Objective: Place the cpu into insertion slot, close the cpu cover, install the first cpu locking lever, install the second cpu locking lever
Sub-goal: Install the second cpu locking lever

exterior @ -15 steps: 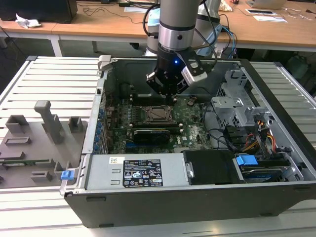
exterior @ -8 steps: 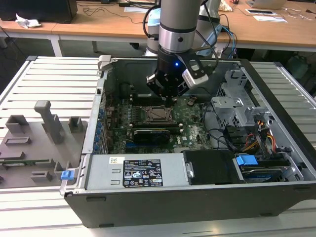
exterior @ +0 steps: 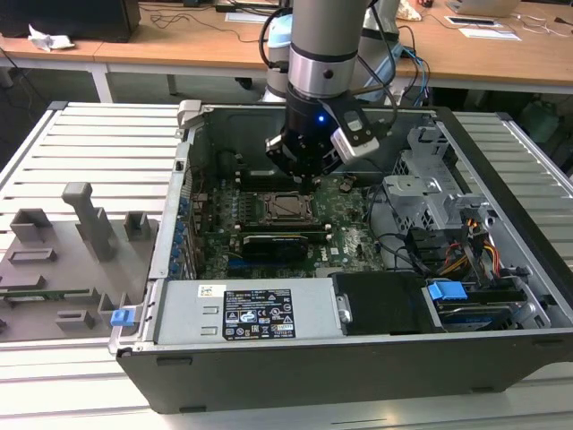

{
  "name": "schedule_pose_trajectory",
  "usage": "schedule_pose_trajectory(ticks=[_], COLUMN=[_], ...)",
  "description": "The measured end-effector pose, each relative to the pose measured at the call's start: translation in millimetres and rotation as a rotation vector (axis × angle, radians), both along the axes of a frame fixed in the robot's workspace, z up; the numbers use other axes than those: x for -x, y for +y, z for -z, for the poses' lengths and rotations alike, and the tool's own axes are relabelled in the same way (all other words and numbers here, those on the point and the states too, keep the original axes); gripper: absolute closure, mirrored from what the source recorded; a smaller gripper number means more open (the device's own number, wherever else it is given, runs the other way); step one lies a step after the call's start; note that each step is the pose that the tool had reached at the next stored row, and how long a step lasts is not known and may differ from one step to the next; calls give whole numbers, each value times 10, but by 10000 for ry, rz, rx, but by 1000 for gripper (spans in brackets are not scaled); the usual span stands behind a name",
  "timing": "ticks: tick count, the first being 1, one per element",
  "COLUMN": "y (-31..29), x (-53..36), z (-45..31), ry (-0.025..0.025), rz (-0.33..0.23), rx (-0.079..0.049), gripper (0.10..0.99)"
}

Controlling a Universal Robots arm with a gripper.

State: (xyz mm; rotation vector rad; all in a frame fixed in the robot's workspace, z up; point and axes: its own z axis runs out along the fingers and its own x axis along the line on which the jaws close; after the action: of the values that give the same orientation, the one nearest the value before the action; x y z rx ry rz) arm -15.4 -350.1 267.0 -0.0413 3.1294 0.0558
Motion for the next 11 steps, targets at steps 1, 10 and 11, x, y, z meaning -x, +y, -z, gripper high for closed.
schedule_pose_trajectory(ticks=[1, 10, 11], y=[-14, -55, -56], x=[0, 0, 1], z=[1, 38, 39], ry=[6, 8, 9], rz=[0, 1, 1], rx=[-283, -510, -510], gripper=[980, 980, 980])
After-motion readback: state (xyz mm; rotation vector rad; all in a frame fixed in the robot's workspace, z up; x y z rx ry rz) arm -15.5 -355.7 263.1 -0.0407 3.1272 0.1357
